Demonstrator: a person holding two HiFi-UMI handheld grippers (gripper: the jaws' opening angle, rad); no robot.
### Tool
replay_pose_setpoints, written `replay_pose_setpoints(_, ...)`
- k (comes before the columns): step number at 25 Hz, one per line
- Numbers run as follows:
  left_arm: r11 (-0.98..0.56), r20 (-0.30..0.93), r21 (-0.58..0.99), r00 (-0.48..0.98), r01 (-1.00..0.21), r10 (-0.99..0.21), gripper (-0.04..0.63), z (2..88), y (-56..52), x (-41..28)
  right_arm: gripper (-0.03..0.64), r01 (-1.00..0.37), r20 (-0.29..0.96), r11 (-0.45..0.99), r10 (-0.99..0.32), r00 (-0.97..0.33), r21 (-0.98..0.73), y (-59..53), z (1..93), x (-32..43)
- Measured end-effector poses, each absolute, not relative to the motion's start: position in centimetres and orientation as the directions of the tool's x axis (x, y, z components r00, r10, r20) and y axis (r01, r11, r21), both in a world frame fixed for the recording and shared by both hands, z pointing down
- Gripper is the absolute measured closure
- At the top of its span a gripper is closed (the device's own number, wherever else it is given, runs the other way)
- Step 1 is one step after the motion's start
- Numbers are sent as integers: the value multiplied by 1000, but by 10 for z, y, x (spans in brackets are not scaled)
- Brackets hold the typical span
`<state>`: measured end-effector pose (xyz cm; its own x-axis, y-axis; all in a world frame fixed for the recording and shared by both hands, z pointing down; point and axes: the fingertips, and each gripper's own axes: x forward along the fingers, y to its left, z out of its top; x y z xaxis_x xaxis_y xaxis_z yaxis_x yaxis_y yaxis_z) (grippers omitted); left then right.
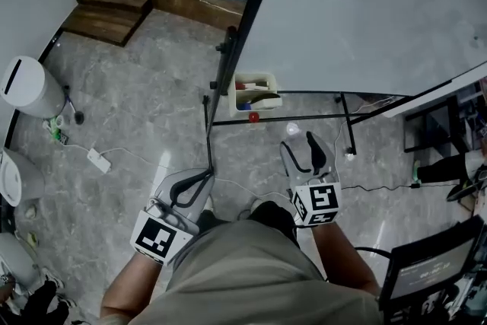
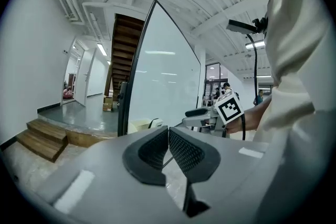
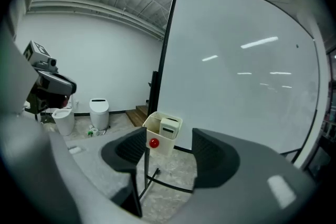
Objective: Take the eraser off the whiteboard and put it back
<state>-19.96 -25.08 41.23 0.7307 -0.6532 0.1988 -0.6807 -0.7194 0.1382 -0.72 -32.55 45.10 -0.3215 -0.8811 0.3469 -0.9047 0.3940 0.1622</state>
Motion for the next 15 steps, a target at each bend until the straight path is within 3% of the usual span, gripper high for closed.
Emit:
replay_pose_setpoints(8, -694, 211, 51, 688, -718, -695, 583, 387, -220, -120, 348, -822, 334, 549, -811, -480, 152, -264, 433, 55)
replay_pose_setpoints(15, -527, 140, 10, 523, -850, -841, 583, 349, -146, -14, 348, -713, 300, 690, -712, -635, 128, -187, 423, 163)
